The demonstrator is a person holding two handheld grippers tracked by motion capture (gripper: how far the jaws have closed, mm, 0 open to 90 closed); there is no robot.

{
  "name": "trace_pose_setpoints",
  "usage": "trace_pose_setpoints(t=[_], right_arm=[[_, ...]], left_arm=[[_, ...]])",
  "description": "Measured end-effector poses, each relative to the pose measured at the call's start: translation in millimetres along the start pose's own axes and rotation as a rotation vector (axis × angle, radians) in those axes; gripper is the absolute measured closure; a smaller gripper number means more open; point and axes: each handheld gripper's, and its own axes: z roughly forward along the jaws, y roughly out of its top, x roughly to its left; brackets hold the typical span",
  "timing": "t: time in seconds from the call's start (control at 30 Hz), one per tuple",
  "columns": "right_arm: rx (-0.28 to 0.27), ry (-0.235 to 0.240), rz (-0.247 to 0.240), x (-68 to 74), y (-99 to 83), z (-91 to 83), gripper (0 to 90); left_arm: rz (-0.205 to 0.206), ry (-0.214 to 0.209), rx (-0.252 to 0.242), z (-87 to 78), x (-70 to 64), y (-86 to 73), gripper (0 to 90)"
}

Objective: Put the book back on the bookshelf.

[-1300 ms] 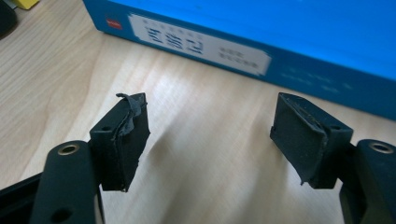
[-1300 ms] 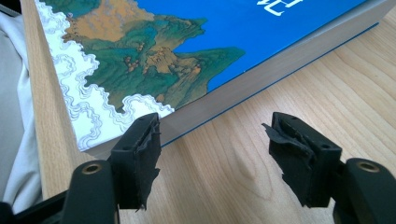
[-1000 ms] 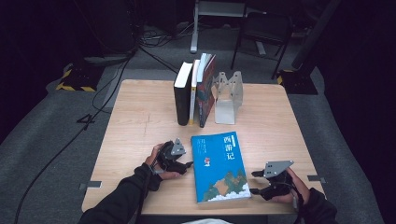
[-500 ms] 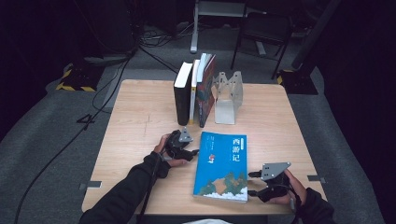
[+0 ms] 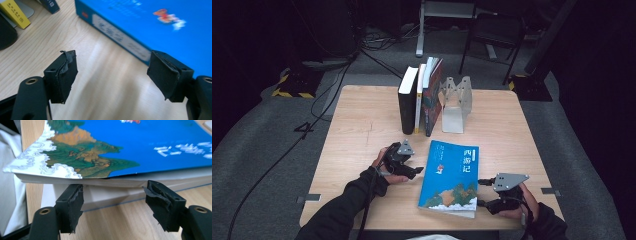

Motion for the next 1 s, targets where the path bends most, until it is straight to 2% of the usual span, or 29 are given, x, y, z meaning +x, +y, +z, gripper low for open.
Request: trace_pose_setpoints(t=[0.07,0.1,0.13,0.2,0.33,0.4,0.47,0.5,0.57,0.67,0.73,0.77,0.8,0.87,0.93,1.0], right_arm=[[-0.011,-0.01,-0.004,0.8,1.9,-0.4,30.7],[-0.019,-0.009,-0.003,0.5,2.6,-0.9,30.6],[-0.025,-0.01,0.001,0.4,3.1,-1.4,30.5],[-0.033,-0.016,-0.001,0.2,4.1,-1.8,29.8],[-0.028,-0.016,-0.003,-0.5,4.7,-0.6,27.9],[-0.029,-0.02,-0.005,-0.4,4.9,-0.6,27.9],[-0.034,-0.021,-0.005,-0.4,6.0,-1.2,27.7],[-0.034,-0.021,-0.005,-0.4,6.0,-1.2,27.7],[-0.034,-0.028,-0.008,0.1,6.6,-0.1,27.1],[-0.048,-0.033,-0.007,-0.1,8.2,-0.5,26.9],[-0.06,-0.037,0.0,0.0,9.6,-1.5,26.9],[-0.06,-0.037,0.0,0.0,9.6,-1.5,26.9],[-0.068,-0.044,-0.002,0.3,11.7,-1.9,26.8],[-0.073,-0.049,-0.004,0.1,12.6,-2.0,26.9],[-0.085,-0.053,0.001,0.2,14.7,-2.4,26.8],[-0.095,-0.058,0.004,0.4,16.9,-2.1,26.9]], left_arm=[[0.012,-0.008,-0.036,-17.3,-11.9,-2.0,23.1],[0.012,-0.008,-0.036,-17.3,-11.9,-2.0,22.7],[0.005,-0.024,-0.048,-24.1,-19.7,-2.4,22.6],[0.011,-0.023,-0.04,-28.5,-31.2,-1.7,22.1],[0.057,-0.086,-0.054,-34.9,-57.6,-2.5,21.1],[0.059,-0.098,-0.058,-34.3,-62.3,-3.2,21.1],[0.067,-0.126,-0.034,-27.6,-79.1,-4.4,21.2],[0.067,-0.126,-0.034,-27.6,-79.1,-4.4,21.2],[0.128,-0.146,-0.026,-21.6,-95.6,0.5,21.5],[0.139,-0.2,-0.045,-17.5,-111.7,7.9,22.2],[0.177,-0.215,-0.039,-13.2,-122.5,12.2,23.2],[0.177,-0.215,-0.039,-13.2,-122.5,12.2,23.2],[0.199,-0.215,-0.019,-7.1,-134.4,13.8,23.4],[0.192,-0.227,-0.02,-2.5,-139.4,14.4,23.7],[0.21,-0.189,-0.01,4.8,-145.5,15.9,25.2],[0.207,-0.174,-0.014,9.1,-147.1,17.9,25.9]])
